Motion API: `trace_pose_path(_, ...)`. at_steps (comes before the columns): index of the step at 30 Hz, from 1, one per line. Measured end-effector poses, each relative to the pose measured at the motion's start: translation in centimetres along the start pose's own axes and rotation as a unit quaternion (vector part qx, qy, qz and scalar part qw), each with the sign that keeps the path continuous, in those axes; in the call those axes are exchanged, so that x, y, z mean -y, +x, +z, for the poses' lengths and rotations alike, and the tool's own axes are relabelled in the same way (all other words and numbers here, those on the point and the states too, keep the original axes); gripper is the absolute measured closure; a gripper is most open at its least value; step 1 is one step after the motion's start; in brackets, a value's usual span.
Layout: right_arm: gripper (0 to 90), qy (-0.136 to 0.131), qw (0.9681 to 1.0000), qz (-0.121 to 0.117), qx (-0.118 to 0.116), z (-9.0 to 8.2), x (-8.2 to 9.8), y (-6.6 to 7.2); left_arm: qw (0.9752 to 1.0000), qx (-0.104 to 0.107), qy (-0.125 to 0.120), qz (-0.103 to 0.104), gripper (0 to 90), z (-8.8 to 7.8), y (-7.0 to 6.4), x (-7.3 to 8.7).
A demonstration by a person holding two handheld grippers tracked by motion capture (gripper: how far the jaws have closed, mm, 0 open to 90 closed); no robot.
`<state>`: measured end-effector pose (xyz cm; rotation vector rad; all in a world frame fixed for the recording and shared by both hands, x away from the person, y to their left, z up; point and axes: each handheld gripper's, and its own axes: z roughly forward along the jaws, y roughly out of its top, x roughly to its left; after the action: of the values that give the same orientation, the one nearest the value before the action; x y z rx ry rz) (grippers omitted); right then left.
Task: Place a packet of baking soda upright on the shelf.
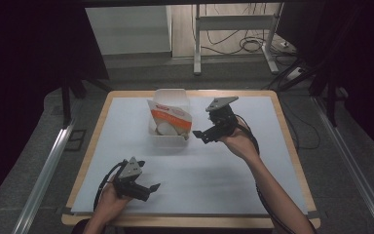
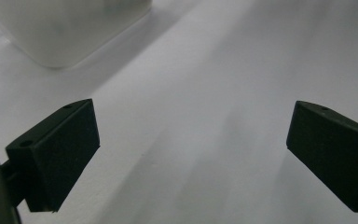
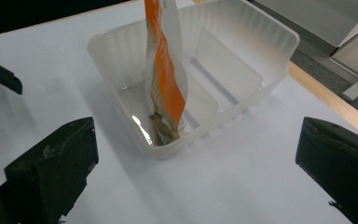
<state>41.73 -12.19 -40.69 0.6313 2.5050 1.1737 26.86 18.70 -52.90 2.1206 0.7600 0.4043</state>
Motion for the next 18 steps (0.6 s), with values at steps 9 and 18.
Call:
trace_pose_path(9, 0.0, -0.019, 0.9997, -0.013, -0.009, -0.8, 1.6, 0.4, 1.0000, -0.001, 0.003, 0.003, 2.6, 0.0, -0.1, 0.0)
trace_pose_path(18, 0.0, -0.016, 0.9998, -0.015, -0.004, -1.2, 2.8, 0.5, 1.0000, -0.003, 0.005, 0.005, 2.5, 0.0, -0.1, 0.0)
